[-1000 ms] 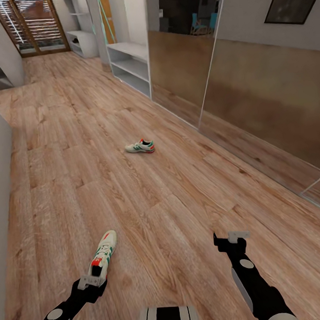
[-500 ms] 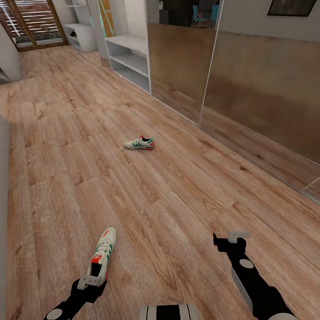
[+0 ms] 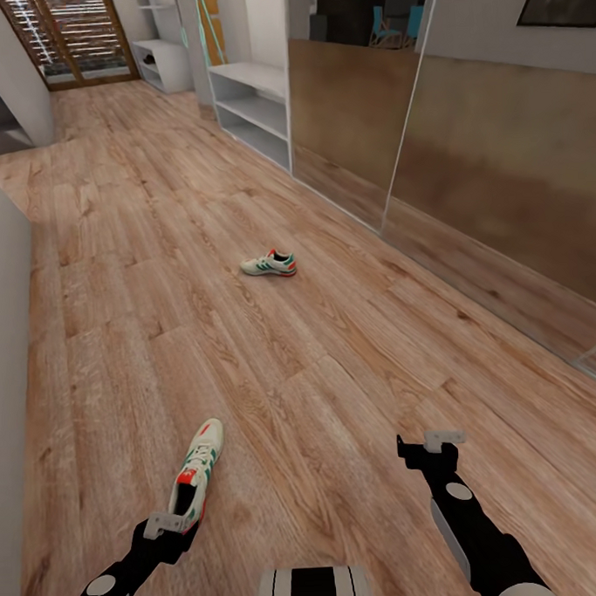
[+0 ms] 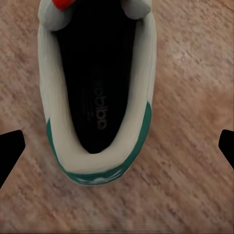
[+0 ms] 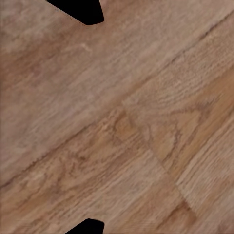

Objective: Pick up the two gym shoes and the two sandals from the corridor floor and place them onto the hallstand (shoe rack) in the corridor, making sure they are on the rack and not on the floor. Arrange them so the two gym shoes are next to each other and the two sandals are next to each other.

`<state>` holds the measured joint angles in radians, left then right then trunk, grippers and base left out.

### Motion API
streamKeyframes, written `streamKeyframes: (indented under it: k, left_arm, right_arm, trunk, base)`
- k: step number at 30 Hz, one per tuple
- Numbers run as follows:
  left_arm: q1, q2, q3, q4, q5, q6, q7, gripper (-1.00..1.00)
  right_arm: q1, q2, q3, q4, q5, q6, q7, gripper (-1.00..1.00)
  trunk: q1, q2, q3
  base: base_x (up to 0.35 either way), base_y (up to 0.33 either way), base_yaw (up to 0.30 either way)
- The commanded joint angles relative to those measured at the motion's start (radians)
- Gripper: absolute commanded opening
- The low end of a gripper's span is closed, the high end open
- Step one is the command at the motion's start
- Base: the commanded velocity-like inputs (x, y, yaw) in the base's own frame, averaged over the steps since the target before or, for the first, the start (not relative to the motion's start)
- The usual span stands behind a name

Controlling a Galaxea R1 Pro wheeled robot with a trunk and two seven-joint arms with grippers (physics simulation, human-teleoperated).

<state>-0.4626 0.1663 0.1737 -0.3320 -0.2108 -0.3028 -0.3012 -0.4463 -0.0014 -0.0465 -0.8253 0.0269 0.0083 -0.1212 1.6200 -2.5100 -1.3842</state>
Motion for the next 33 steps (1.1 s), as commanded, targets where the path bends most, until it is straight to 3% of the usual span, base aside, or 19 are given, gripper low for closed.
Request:
streamKeyframes:
  k: [1, 5, 13, 24, 33]
  left_arm:
    - [-0.001, -0.001, 0.009, 0.001, -0.009, -0.004, -0.006, 1.0]
    - [-0.001, -0.001, 0.009, 0.001, -0.008, -0.004, -0.005, 1.0]
    - [-0.001, -0.001, 0.009, 0.001, -0.003, -0.005, -0.004, 1.0]
    - [-0.001, -0.001, 0.009, 0.001, -0.002, -0.006, -0.004, 1.0]
    - [0.0, -0.002, 0.009, 0.001, -0.003, -0.007, -0.001, 1.0]
  right_arm:
    - [0.0, 0.0, 0.0, -0.001, 0.003, 0.001, -0.003, 1.0]
    - [0.0, 0.0, 0.0, -0.001, 0.003, 0.001, -0.003, 1.0]
    - [0.0, 0.0, 0.0, 0.0, 0.004, 0.001, -0.003, 1.0]
    - [0.0, 0.0, 0.0, -0.001, 0.004, 0.001, -0.003, 1.0]
    - [0.0, -0.002, 0.0, -0.018, 0.005, -0.001, -0.002, 1.0]
  trunk:
    - [0.0, 0.0, -0.001]
    - [0.0, 0.0, -0.002]
    - [0.003, -0.002, -0.033]
    - [0.003, -0.002, -0.033]
    - [0.007, -0.004, -0.068]
  base:
    - [0.0, 0.0, 0.084]
    - [0.0, 0.0, 0.05]
    - [0.0, 0.0, 0.007]
    - [0.0, 0.0, 0.0]
    - [0.0, 0.0, 0.0]
